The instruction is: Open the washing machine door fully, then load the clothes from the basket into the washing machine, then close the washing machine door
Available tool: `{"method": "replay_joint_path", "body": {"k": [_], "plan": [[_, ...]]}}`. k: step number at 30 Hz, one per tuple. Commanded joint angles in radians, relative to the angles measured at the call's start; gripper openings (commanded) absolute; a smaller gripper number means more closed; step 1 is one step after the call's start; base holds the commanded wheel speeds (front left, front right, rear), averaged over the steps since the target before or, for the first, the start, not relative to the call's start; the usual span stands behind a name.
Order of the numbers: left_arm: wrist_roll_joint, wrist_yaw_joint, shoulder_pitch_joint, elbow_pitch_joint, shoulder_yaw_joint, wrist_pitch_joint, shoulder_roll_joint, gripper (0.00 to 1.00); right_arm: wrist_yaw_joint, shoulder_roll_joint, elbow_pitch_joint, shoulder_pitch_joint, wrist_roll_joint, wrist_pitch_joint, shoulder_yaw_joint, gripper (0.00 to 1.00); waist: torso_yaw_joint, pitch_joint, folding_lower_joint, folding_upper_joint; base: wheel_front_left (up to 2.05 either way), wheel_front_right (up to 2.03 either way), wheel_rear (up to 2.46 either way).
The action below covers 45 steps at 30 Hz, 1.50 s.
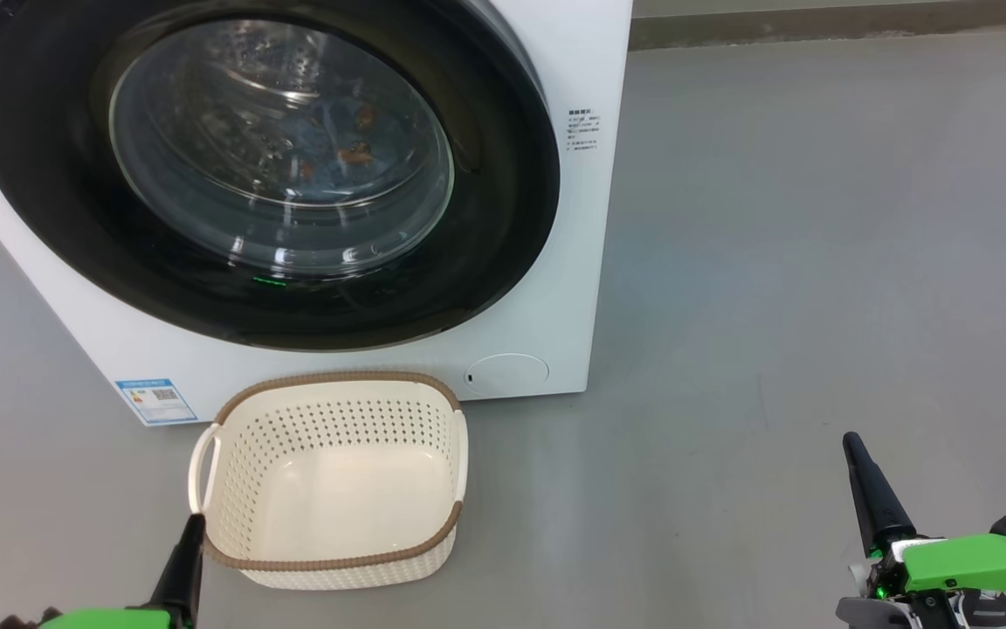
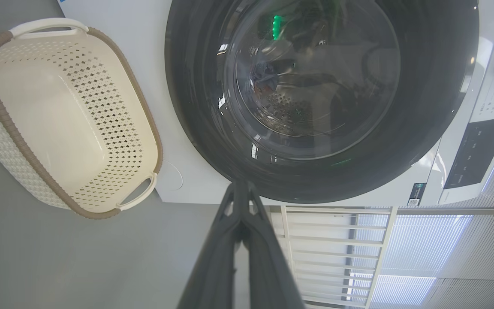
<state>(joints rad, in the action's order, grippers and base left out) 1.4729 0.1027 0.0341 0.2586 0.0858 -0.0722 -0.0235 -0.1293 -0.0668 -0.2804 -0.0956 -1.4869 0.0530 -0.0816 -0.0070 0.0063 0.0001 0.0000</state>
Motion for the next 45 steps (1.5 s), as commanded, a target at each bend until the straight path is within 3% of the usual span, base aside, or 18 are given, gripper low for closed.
{"method": "replay_joint_path", "body": {"k": [1,11,45], "plan": [[0.030,0.011,0.054,-0.019,0.027,-0.012,-0.025,0.00,-0.001,-0.003,0.032,-0.011,-0.035,0.011,0.011,0.00,0.001,0.000,0.0000,0.0000,0.00,0.00,0.00],[0.136,0.028,0.074,-0.013,0.028,-0.041,-0.027,0.00,-0.001,0.000,0.037,-0.010,-0.141,0.041,-0.009,0.00,0.007,-0.003,-0.0001,0.0000,0.00,0.00,0.00],[0.136,0.028,0.074,-0.013,0.028,-0.041,-0.027,0.00,-0.001,0.006,0.036,-0.011,-0.134,0.048,-0.017,0.00,0.007,-0.003,-0.0001,0.0000,0.00,0.00,0.00]]}}
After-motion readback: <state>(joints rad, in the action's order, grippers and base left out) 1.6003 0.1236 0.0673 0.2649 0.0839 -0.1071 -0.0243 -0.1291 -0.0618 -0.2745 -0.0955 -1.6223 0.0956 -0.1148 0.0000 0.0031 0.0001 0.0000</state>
